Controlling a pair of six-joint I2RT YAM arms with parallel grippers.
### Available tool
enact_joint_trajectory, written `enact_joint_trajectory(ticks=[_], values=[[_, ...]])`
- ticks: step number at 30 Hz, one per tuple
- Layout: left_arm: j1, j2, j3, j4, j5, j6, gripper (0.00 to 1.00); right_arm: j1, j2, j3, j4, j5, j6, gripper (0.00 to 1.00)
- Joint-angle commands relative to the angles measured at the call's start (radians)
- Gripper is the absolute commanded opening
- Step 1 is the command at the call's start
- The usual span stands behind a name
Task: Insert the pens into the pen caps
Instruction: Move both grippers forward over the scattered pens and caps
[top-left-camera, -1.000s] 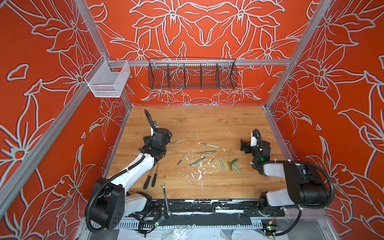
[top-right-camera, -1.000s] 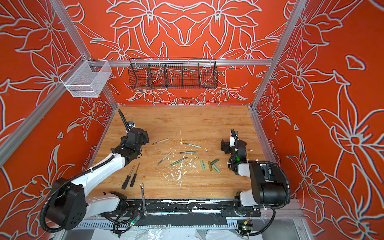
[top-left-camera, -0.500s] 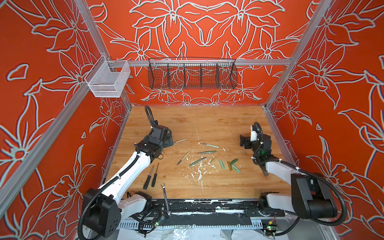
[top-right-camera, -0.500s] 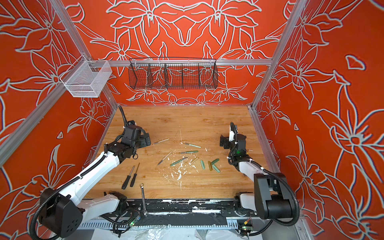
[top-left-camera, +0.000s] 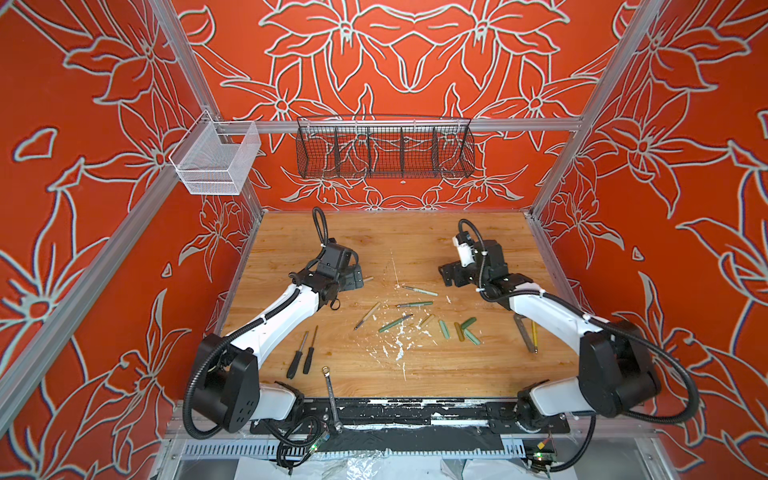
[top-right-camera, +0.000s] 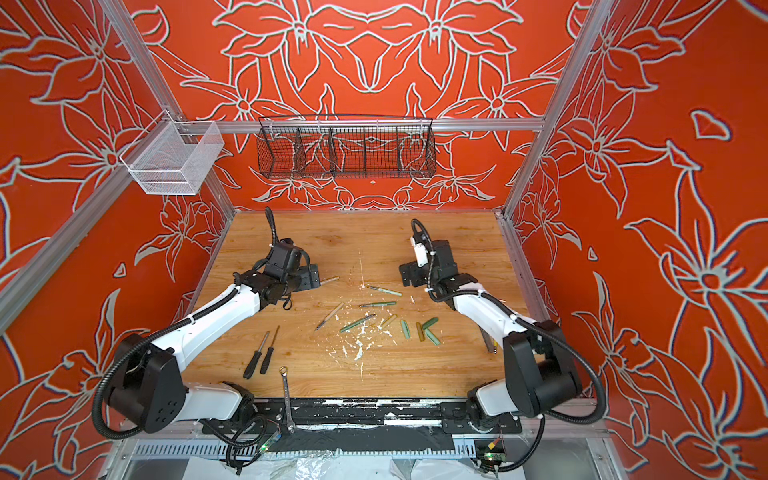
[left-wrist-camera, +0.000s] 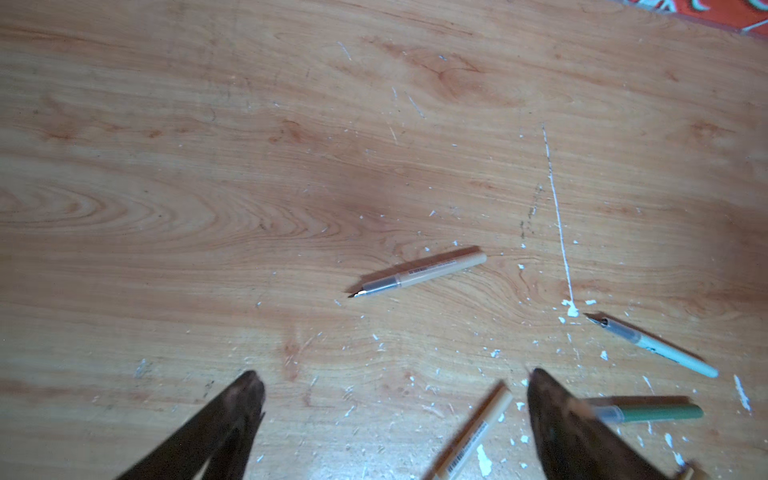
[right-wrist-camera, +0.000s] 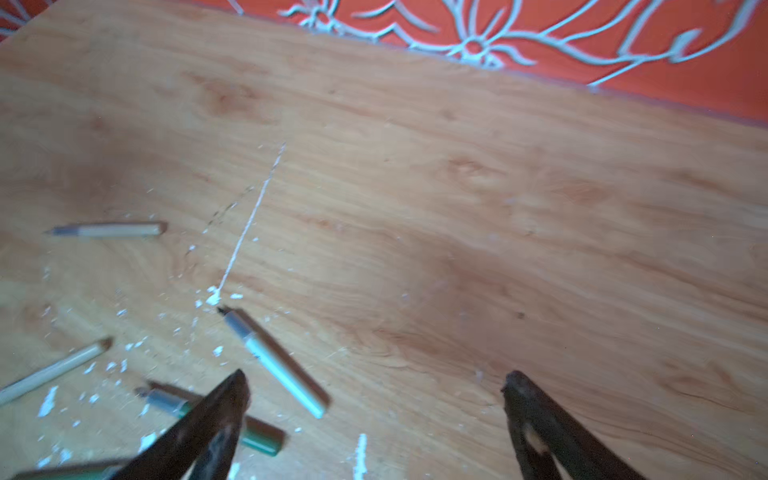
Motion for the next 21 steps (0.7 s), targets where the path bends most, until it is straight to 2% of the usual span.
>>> enact_joint_trajectory(ticks=[1,11,21], values=[[-0.02,0.019,0.017,0.027,0.003,-0.027,0.97,0.043,0.042,0.018,-0.133,-0.041,0.009,0.98],[-0.038,0.045,0.024,-0.002,0.004,0.02,0.97,0.049,0.096,0.062,-0.181,-0.162,-0.034,0.97],[-0.04,0.076,0.055,-0.002,0.033,0.04,0.97,0.051,0.088,0.046,-0.185,-0.14,-0.065,0.98]])
